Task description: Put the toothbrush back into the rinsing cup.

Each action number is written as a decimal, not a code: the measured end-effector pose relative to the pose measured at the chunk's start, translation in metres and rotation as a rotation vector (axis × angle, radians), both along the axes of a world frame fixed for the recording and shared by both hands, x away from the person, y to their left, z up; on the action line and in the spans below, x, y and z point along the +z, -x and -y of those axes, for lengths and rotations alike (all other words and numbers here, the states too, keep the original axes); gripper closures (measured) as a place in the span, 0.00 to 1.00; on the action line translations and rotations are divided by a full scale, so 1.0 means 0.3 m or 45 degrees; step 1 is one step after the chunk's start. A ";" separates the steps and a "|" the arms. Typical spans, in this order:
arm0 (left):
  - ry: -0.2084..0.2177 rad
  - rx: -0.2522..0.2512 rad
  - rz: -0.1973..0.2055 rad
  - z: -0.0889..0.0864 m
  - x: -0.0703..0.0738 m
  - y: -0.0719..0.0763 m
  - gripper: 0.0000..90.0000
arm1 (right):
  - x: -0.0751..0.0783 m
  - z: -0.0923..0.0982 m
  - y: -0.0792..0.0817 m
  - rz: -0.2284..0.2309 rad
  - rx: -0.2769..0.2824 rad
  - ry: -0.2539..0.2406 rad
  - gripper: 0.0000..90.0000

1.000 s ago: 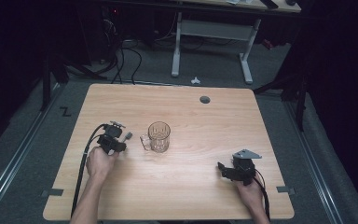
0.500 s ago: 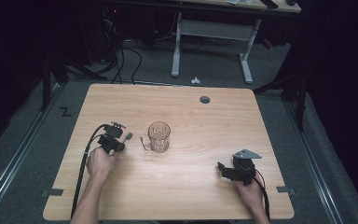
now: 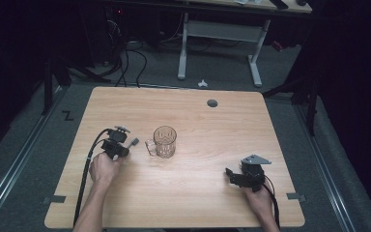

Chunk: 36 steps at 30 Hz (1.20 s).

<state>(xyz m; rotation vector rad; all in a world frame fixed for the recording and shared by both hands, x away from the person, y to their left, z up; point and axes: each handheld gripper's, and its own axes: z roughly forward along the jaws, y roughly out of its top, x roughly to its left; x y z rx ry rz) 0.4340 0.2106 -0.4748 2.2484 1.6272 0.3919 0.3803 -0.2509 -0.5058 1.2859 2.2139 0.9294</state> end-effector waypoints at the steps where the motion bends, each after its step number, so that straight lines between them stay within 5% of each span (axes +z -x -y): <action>1: 0.004 0.000 0.003 0.001 0.002 0.001 0.88 | 0.000 0.000 0.000 0.000 0.000 0.000 0.28; 24: 0.125 -0.006 0.137 -0.025 0.117 0.077 0.88 | 0.000 0.000 0.000 -0.001 -0.002 0.001 0.28; 36: 0.240 -0.014 0.219 -0.028 0.167 0.120 0.88 | 0.000 0.001 0.001 0.001 -0.002 0.001 0.28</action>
